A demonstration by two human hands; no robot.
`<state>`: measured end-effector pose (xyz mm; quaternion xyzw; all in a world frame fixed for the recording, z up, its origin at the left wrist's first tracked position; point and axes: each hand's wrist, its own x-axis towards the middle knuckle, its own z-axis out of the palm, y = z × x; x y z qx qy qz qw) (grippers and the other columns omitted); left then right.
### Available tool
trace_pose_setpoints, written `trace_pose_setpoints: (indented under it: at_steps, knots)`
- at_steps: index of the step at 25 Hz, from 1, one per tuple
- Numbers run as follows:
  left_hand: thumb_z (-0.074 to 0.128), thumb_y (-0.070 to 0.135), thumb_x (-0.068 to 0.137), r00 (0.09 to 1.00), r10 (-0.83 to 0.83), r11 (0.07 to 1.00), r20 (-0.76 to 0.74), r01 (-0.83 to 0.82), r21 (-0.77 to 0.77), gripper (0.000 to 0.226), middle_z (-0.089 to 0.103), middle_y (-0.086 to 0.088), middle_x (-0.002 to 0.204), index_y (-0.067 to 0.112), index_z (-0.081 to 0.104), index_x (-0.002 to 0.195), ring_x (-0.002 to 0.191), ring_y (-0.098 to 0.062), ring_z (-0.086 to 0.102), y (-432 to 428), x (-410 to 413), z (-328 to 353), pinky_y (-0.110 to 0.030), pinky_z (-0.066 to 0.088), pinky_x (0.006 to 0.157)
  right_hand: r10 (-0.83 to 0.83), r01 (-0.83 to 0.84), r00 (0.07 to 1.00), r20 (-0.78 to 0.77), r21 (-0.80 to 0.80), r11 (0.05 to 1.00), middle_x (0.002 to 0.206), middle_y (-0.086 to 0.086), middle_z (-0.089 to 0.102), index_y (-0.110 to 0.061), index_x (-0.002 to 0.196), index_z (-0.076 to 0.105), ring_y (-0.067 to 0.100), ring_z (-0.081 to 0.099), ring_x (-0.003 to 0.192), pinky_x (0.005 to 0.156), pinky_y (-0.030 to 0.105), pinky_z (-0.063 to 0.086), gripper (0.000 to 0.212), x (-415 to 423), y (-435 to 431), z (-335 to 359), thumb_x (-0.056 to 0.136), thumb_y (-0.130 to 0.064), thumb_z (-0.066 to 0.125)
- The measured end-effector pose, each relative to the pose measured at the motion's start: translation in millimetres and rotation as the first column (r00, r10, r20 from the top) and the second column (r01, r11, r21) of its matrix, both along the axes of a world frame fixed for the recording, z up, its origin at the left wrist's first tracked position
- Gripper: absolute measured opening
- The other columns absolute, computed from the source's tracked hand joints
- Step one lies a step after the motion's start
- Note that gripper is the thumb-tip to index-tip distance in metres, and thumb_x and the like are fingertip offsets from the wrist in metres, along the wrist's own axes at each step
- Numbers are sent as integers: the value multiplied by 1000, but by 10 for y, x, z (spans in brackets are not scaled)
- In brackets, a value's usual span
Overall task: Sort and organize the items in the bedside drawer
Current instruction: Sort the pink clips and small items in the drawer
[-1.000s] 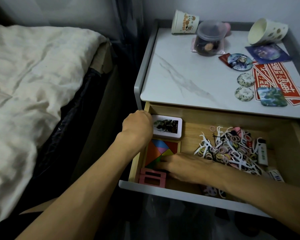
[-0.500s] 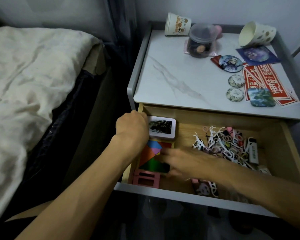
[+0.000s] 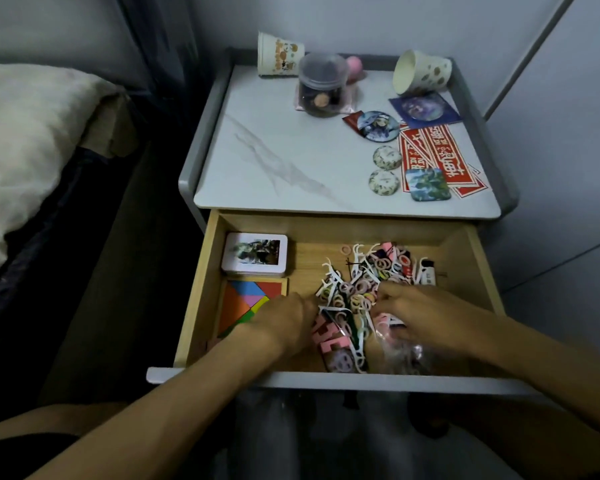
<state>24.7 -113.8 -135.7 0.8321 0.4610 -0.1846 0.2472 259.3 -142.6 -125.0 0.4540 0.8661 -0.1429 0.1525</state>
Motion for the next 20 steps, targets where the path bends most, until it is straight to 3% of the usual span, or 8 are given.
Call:
trace_pose_setpoints:
  at_steps: [6,11,15,20]
  knots:
    - [61,24,93,993,-87,996,75,85,37,47,60,-16,122,16,43,136,106,-34,61,12,181,-199,-38,52,84,64,-65,998,18,62,996,131,-1,47,-26,135,52,13,49,116,99,27,40,49,-13,6,-16,90,-10,64]
    - [75,27,82,984,55,996,169,-42,-82,53,64,-13,117,19,51,128,104,-30,62,95,185,-294,-37,53,86,4,7,993,-120,86,996,127,-6,49,-29,130,56,9,50,115,105,25,41,44,-102,41,-40,89,-15,66]
    - [75,24,80,970,154,982,189,-129,-138,39,65,-14,112,14,58,114,99,-29,63,96,216,-350,-37,53,82,37,-37,977,-210,7,999,112,-8,58,-24,120,62,10,56,104,93,28,48,33,-368,-29,-99,89,-36,66]
    - [61,18,89,948,237,969,212,-214,-127,13,65,-16,106,9,62,98,94,-32,62,174,188,-281,-33,49,75,81,-82,985,-153,0,997,112,-3,58,-18,121,62,14,57,103,94,32,49,36,-452,32,-192,89,-35,66]
